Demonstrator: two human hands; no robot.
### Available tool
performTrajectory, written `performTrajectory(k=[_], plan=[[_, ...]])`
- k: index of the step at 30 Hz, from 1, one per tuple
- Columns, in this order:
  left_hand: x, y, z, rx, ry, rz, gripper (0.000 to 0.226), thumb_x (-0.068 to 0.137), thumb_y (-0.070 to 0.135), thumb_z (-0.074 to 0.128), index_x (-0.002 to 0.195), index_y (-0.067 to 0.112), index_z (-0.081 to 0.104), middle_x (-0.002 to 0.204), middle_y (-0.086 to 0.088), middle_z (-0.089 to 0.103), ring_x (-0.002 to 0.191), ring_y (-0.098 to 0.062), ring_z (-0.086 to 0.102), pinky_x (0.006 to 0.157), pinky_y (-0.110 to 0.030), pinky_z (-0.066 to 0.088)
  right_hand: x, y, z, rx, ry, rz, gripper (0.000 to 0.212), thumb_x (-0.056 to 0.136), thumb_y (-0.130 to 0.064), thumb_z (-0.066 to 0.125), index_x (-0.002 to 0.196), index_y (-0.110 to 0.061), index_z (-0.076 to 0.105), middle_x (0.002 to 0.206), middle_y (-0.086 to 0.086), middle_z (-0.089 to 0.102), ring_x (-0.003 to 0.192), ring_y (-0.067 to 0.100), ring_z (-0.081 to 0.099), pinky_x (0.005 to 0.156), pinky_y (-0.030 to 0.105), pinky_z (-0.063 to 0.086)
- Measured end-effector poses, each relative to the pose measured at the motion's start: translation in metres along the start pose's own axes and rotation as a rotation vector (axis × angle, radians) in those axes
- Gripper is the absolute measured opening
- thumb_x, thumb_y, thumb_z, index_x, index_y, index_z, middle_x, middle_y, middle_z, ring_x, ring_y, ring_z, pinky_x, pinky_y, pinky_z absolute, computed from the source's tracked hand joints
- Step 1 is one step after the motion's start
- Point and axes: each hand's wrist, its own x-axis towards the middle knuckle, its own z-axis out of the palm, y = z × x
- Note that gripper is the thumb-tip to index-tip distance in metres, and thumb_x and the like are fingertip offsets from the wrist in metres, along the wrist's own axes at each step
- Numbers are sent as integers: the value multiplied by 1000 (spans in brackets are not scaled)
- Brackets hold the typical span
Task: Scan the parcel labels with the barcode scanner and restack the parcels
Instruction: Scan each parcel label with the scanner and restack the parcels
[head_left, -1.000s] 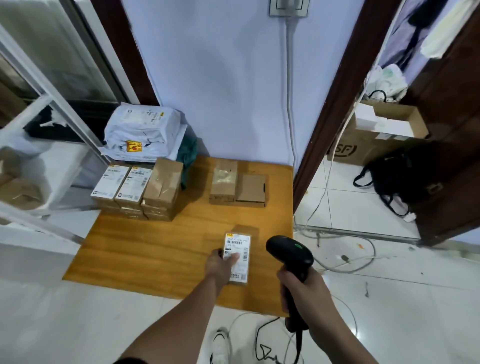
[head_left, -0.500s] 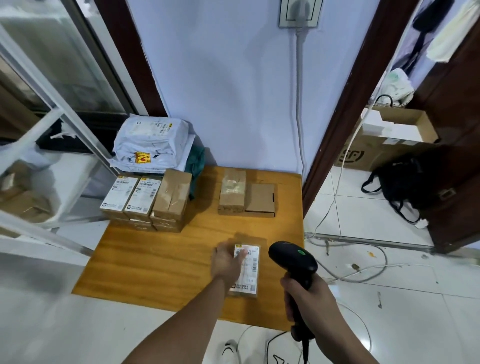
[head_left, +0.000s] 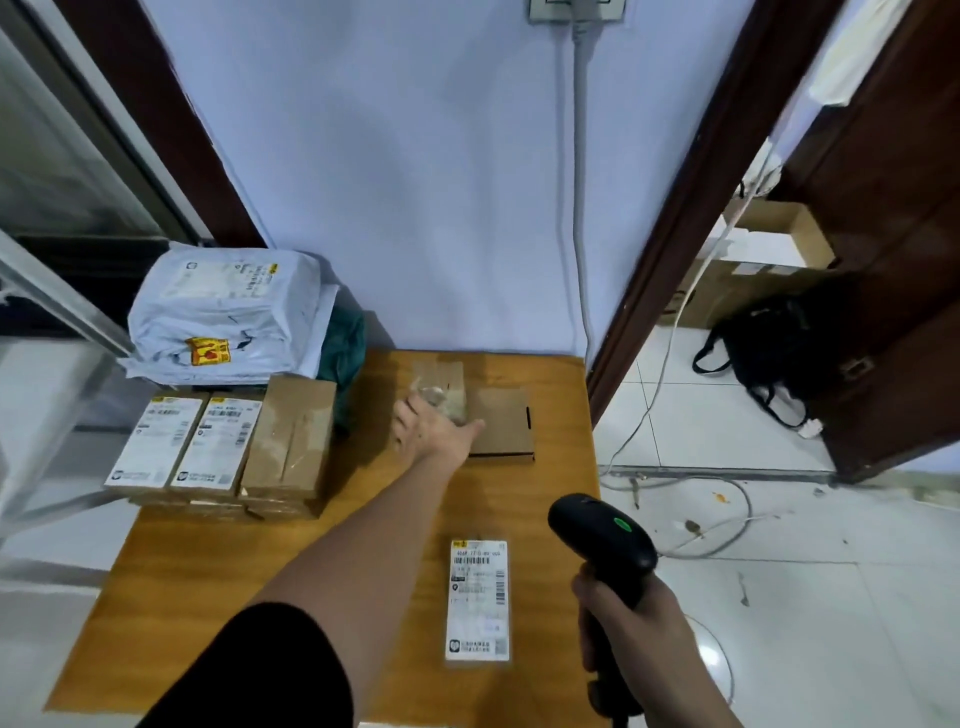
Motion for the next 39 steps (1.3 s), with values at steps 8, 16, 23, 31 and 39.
performTrajectory(k=[8, 16, 23, 31, 39], plan=[[-8, -1, -15, -490, -1, -90, 100, 80, 47, 80, 158, 19, 24, 153, -11, 35, 138, -34, 42, 115, -52, 40, 14, -9, 12, 7, 17, -37, 9, 95, -14, 64, 96, -6, 62, 56, 11, 60, 48, 23, 56, 50, 34, 47], [-139, -29, -110, -1493, -434, -256, 46, 99, 34, 60, 140, 16, 55, 125, -16, 72, 117, -34, 67, 104, -47, 52, -17, -39, 7, 12, -25, -176, 22, 96, -18, 63, 79, -4, 59, 57, 7, 58, 50, 18, 56, 53, 33, 48], [-239, -60, -134, -1657, -552, -249, 59, 101, 48, 41, 138, 9, 63, 135, -25, 66, 117, -36, 61, 92, -42, 51, -52, -40, 3, 100, 36, -351, 15, 91, -25, 76, 93, -16, 63, 63, 5, 62, 59, 21, 61, 64, 42, 54], [-309, -55, -146, -1610, -525, -188, 56, 104, 39, 32, 129, 6, 69, 125, -23, 72, 101, -30, 73, 72, -35, 63, -100, -27, 5, 123, 14, -433, 46, 82, -31, 86, 117, -33, 57, 100, -13, 71, 94, 2, 66, 75, 24, 50], [-320, -62, -180, -1291, -565, -41, 41, 100, 49, 58, 127, 18, 61, 117, -13, 77, 105, -27, 75, 90, -42, 59, -124, -24, 4, 34, 28, -493, 47, 79, -25, 89, 113, -33, 57, 100, -11, 74, 90, 0, 71, 67, 15, 51]])
